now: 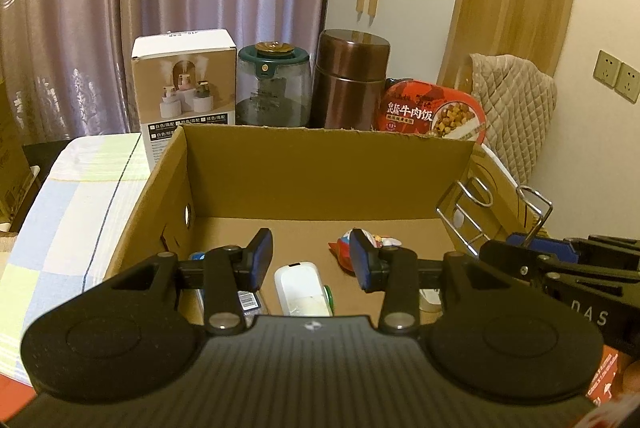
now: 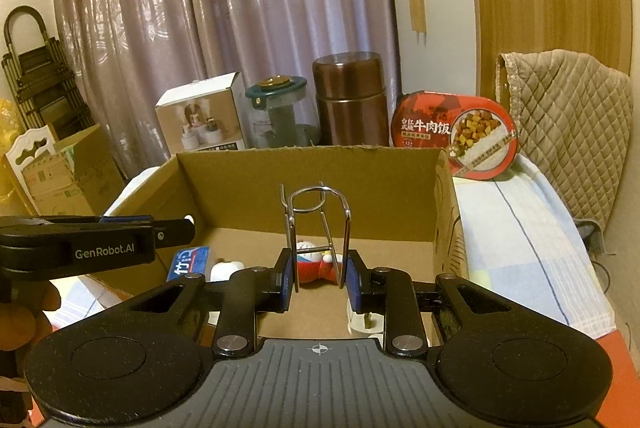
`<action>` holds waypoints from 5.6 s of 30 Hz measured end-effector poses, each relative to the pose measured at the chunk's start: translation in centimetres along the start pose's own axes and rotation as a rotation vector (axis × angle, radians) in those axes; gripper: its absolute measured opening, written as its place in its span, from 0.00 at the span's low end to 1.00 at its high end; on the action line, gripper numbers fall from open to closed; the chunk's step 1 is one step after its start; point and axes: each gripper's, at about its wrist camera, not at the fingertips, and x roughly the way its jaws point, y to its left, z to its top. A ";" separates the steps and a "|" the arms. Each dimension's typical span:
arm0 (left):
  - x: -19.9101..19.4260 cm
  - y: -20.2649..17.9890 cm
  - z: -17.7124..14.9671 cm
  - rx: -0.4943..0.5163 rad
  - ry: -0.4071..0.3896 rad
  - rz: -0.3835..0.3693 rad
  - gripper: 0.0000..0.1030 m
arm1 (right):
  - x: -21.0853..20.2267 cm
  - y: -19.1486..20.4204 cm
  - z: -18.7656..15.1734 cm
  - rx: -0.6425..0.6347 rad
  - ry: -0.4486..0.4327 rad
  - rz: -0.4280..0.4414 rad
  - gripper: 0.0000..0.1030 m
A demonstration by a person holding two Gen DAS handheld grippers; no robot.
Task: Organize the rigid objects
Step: 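Open left tool to drop the white stick while right tool releases the wire stand, then withdraw both open tools from the box back toward the mat, then grasp the silver TP-LINK plate with left tool while right tool grasps the leopard sunglasses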
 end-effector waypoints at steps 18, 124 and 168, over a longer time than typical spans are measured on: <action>-0.1 -0.4 0.1 0.014 0.004 -0.008 0.35 | 0.2 -0.3 0.0 0.009 0.007 -0.003 0.23; -13.6 -2.0 -18.8 0.084 0.139 0.012 0.93 | -12.3 -3.4 -16.5 -0.116 0.213 0.047 0.80; -9.8 -2.7 -17.8 0.077 0.179 -0.015 0.93 | -6.7 -2.1 -17.7 -0.193 0.189 0.073 0.27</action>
